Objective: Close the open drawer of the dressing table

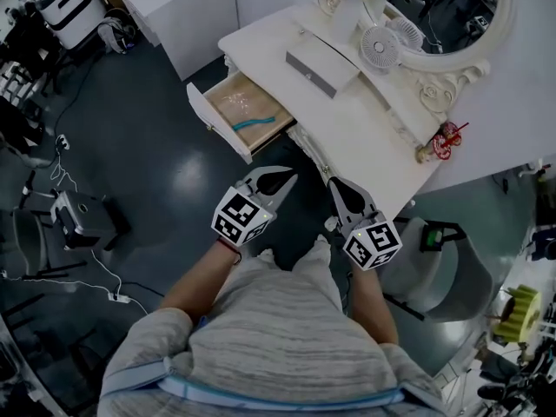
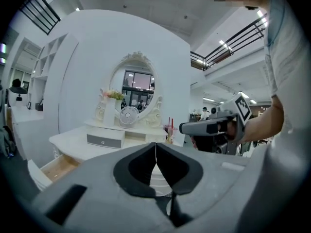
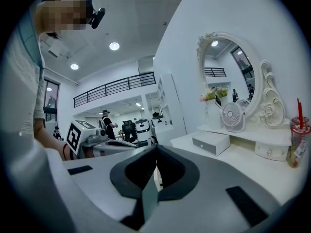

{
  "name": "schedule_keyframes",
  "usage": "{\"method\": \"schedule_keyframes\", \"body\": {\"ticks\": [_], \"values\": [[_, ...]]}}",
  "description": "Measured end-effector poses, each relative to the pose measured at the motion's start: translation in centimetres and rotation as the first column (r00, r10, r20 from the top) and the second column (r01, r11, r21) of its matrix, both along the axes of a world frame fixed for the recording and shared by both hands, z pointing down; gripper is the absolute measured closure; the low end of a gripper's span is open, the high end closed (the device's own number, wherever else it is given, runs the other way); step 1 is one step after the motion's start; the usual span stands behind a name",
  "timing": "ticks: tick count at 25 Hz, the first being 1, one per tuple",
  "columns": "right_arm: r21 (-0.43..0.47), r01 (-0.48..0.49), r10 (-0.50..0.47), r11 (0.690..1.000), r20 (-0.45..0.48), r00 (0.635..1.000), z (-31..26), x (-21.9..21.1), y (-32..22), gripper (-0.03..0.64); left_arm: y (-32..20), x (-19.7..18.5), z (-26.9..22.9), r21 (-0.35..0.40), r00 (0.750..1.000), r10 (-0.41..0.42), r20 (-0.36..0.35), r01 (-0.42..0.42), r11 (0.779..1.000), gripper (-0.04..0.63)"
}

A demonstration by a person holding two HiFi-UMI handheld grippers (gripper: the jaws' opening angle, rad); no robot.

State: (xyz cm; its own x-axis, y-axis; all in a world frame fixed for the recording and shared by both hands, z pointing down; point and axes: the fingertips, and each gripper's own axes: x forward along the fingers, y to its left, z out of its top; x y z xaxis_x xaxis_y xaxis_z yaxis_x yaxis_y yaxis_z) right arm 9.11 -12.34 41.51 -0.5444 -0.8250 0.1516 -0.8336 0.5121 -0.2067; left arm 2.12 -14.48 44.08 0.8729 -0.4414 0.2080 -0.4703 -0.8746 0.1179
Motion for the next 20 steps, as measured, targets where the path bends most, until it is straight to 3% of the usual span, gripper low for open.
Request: {"method": "schedule_keyframes", "body": {"ticks": [9,20], "values": [[0.008,0.045,-0.045,0.999,0.001,0.999,-1.3,-3.3,2.5,0.607,2.5,-2.6,-3.2,0.037,0.998,0.008,-0.056,-0.006,0.999,0.580],[0.016,0.053,-0.053,0.998,0.000,0.999,-2.2,-4.2,4.0,0.609,4.3,-4.2,-3.6,0.030,0.997,0.012,-0.080,-0.010,0.999,0.578]]}}
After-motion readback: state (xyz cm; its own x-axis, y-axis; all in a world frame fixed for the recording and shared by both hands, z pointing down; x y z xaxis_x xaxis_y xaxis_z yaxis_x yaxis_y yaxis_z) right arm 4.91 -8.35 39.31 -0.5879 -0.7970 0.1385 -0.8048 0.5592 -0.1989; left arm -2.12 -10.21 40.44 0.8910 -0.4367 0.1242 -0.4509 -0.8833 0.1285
